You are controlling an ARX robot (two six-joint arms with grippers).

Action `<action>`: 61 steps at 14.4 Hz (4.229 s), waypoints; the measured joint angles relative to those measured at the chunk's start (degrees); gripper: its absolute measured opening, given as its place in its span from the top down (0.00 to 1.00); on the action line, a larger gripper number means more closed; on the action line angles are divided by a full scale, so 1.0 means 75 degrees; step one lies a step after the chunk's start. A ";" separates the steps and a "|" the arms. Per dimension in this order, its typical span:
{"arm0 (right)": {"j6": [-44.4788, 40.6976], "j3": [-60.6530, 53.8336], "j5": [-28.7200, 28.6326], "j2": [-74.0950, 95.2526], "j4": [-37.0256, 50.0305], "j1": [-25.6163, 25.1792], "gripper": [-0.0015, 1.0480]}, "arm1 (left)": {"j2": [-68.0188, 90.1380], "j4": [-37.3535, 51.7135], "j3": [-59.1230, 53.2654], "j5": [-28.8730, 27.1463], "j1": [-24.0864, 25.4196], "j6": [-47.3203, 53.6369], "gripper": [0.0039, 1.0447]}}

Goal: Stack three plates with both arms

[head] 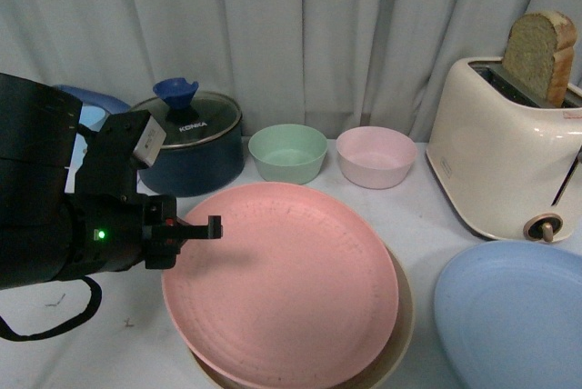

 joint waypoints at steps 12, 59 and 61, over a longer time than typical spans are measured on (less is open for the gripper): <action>0.0000 0.0000 0.0000 0.0000 0.0003 0.0000 0.06 | -0.4100 0.2771 -0.2605 -0.1448 0.0641 0.0603 0.29; 0.0181 0.2192 -0.2868 0.9533 0.4456 -0.3314 0.06 | -1.4781 -0.4202 -0.5517 -0.0854 0.1708 0.1297 0.06; 0.0175 0.2401 -0.2696 1.0226 0.4435 -0.3299 0.06 | -1.4781 -0.4202 -0.5517 -0.0857 0.1708 0.1297 0.06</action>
